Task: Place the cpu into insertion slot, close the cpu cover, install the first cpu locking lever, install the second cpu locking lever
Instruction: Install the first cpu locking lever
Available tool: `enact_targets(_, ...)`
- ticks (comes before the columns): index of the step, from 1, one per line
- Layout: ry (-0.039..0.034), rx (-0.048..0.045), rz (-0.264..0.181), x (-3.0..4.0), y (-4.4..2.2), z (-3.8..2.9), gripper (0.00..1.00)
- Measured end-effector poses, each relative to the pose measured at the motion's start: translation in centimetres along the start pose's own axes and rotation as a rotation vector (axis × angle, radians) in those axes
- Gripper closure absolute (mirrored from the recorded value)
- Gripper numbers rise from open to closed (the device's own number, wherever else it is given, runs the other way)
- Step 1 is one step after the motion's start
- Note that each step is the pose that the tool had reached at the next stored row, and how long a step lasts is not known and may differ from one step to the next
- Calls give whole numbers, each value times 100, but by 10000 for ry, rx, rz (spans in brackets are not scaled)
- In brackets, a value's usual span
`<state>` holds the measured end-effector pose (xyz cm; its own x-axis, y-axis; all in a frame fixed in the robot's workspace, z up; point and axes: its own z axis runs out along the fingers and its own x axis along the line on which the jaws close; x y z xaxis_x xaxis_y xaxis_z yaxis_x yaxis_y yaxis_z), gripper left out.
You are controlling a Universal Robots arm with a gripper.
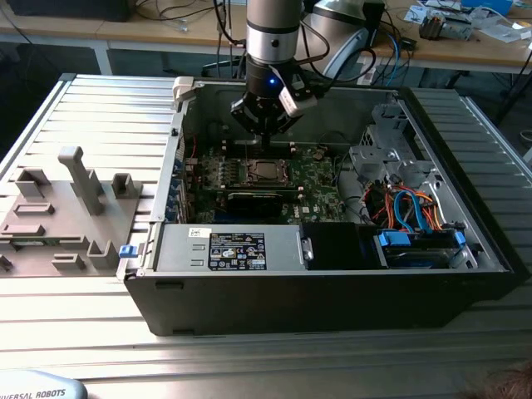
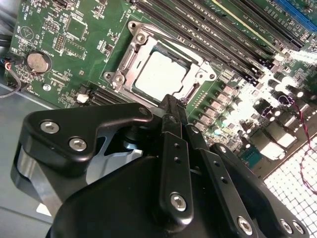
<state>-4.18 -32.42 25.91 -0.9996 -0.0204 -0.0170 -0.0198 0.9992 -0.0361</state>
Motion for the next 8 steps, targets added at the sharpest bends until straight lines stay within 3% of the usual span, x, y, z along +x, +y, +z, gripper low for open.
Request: enact_targets(8,0,0,-1,16,0,0,89)
